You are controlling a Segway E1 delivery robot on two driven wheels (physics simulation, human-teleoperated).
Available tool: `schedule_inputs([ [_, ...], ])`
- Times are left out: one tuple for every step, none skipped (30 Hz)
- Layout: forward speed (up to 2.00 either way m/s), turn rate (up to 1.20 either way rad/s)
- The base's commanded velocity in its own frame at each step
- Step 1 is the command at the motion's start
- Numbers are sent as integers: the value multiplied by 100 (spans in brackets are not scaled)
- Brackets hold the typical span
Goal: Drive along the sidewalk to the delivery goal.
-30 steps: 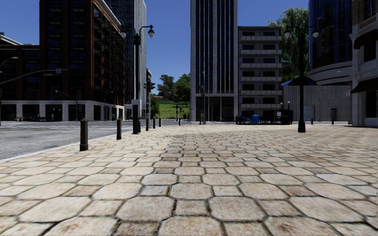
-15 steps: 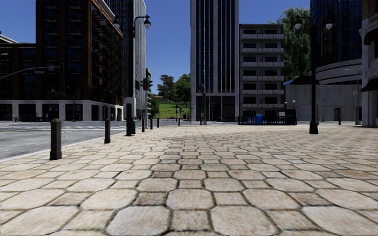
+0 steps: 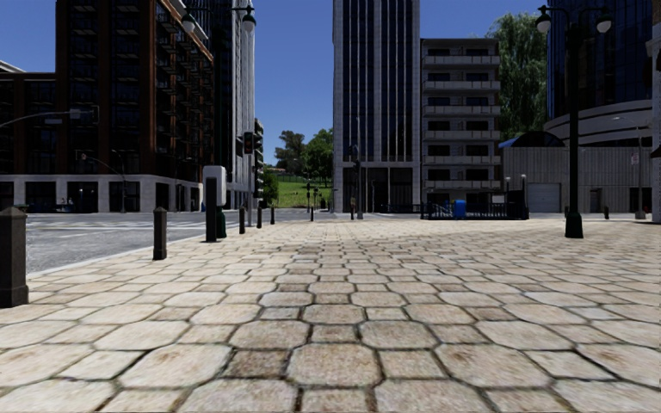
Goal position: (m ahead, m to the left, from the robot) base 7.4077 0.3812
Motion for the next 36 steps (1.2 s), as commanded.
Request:
schedule_inputs([
  [195, 0],
  [194, 0],
  [194, 0],
  [194, 0],
  [194, 0],
  [194, 0],
  [194, 0],
  [194, 0],
  [194, 0],
  [194, 0],
  [194, 0],
  [194, 0],
  [194, 0],
  [194, 0],
  [194, 0],
  [194, 0],
  [194, 0],
  [194, 0],
  [194, 0],
  [194, 0],
  [194, 0],
  [194, 0],
  [194, 0],
  [194, 0],
  [194, 0],
  [194, 0],
  [194, 0],
  [194, 0],
  [194, 0],
  [194, 0],
  [194, 0],
  [194, 0],
  [194, 0],
  [194, 0],
  [194, 0],
  [194, 0],
])
